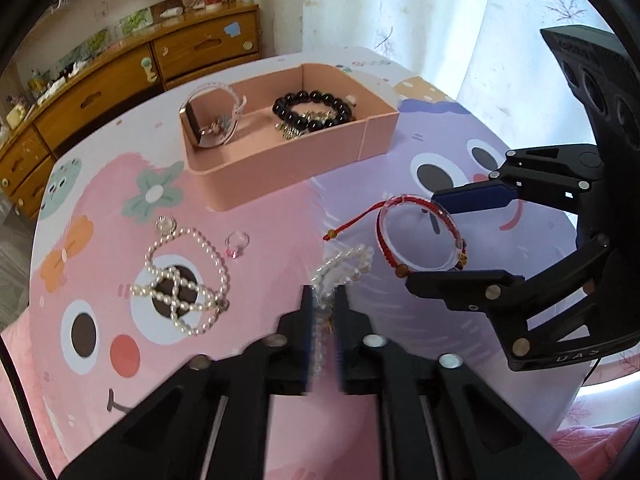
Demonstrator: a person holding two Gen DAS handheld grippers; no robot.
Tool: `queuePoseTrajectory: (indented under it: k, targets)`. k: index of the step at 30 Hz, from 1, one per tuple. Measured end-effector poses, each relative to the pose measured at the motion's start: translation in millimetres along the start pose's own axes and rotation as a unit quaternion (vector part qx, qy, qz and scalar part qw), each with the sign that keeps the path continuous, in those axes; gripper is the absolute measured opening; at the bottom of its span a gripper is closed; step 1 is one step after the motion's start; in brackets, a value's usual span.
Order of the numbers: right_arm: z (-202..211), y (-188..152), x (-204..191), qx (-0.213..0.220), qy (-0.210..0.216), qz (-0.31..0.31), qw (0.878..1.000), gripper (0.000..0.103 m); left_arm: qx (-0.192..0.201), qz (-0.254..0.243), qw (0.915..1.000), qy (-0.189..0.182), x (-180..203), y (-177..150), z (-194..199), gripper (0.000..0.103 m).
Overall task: Organize jewelry
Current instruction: 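Carry the pearl and red bracelets into the pink box and open both tools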
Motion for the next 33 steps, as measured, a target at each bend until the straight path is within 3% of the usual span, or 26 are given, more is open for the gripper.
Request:
queuePoseTrajectory:
  k: [10, 18, 27, 33]
  targets:
    - [14, 11, 12, 0.015, -0.005, -0.021, 1.0, 0.059, 0.044, -0.003, 0.999, -0.003, 1, 34, 46, 0.005]
    - [46, 42, 18, 0.054, -0.003, -0.023, 0.998, 0.059, 0.078, 0.0, 0.9964, -0.032, -2, 75, 101, 0.005]
    - [86, 90, 25, 0.109, -0.029, 0.01, 0.994, 0.059, 0.114, -0.025, 0.9932, -0.009, -9, 119, 135, 0.005]
    - [98, 118, 34, 0.15, -0.04, 0.011, 0.988, 0.059, 0.143, -0.012, 0.9897, 0.001, -23, 147, 139, 0.005]
Point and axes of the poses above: each gripper's, at about its wrist camera, not at the fingertips, and z roughly against the way its jaws point, x to its right, y to its top, the point moved 10 cm from there along -z, roughly the way its jaws point, and after that the axes turned 1 degree about -y, right-handed, at the moved point
